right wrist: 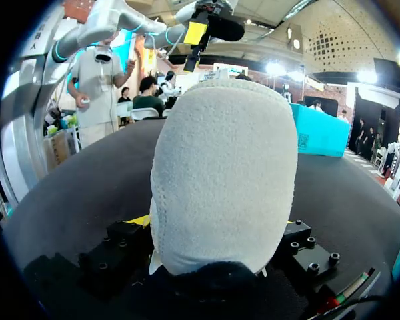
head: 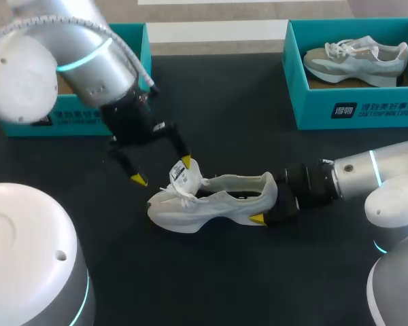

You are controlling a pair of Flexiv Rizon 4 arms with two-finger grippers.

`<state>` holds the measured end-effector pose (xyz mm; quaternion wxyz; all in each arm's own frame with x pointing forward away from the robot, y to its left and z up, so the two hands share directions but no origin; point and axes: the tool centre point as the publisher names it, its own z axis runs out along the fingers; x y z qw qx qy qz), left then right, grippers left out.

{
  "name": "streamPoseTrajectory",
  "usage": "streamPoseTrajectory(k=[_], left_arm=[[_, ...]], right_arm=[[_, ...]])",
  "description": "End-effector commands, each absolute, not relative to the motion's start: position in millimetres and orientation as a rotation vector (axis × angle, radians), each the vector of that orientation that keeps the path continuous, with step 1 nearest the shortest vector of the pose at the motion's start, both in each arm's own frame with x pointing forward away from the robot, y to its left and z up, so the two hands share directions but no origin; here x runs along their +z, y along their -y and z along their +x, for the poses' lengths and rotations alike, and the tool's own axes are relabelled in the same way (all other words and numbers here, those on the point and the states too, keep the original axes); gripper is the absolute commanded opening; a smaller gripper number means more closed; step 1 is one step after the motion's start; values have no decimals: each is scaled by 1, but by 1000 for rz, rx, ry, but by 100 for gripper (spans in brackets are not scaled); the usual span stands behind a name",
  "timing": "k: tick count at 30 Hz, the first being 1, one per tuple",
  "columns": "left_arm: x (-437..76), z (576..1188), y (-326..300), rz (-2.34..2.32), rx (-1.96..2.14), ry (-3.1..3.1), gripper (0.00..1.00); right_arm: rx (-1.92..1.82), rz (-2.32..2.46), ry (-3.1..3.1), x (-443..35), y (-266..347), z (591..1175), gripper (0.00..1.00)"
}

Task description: Take the shoe out of the shoebox, open the shoe tongue, remove and reinsert the insole, then place the shoe into the shoebox

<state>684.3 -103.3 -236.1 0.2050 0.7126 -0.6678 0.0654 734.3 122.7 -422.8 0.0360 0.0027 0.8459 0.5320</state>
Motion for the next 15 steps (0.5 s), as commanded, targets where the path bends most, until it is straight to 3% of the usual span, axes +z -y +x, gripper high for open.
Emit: streamPoseTrajectory(k=[1, 7, 15], left_arm=[[-218, 700, 110, 1068, 82, 2605, 100], [-200, 696, 117, 430, -50, 2923, 100], [-195, 693, 131, 51, -199, 3114, 100]], right_arm=[[1630, 10, -2602, -432, -129, 734, 0], [1630, 10, -2602, -432, -129, 734, 0], [1630, 10, -2602, -432, -129, 734, 0]])
